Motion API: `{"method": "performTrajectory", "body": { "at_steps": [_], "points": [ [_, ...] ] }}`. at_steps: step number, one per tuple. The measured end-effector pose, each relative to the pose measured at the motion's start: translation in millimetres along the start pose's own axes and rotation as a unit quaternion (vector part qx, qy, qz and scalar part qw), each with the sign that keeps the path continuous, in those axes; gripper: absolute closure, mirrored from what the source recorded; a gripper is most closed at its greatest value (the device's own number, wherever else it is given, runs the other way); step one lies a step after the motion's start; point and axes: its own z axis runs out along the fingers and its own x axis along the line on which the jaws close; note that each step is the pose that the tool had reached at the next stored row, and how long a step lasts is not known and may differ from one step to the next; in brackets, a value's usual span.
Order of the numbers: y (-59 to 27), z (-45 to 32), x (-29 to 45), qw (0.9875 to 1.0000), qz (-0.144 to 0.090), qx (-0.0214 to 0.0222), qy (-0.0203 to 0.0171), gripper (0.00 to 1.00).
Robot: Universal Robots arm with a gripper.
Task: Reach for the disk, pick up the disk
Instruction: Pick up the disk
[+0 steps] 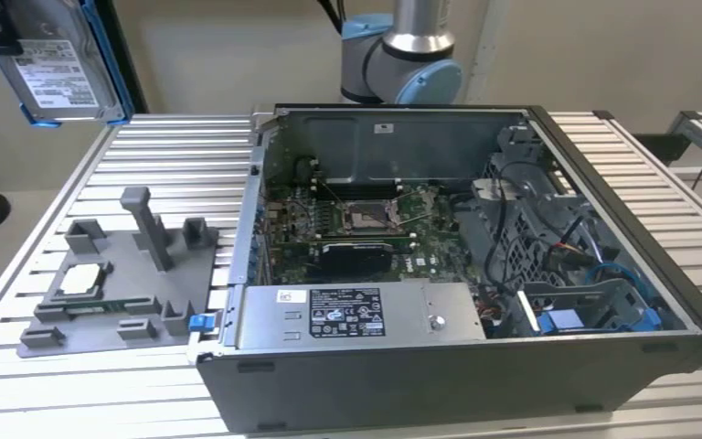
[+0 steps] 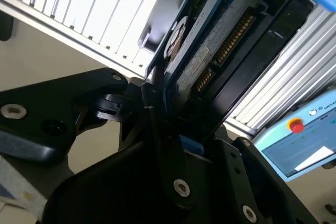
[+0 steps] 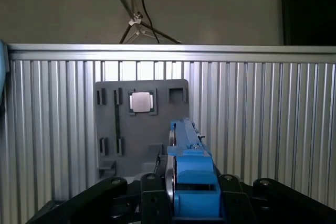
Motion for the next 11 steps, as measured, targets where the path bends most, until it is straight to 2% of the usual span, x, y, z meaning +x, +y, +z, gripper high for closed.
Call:
{"method": "performTrajectory", "body": {
  "at_steps": [11],
  "points": [
    [-28.3,-0.4,-0.3,1.0,0.0,-0.0005,0.0,1.0]
  ]
}}
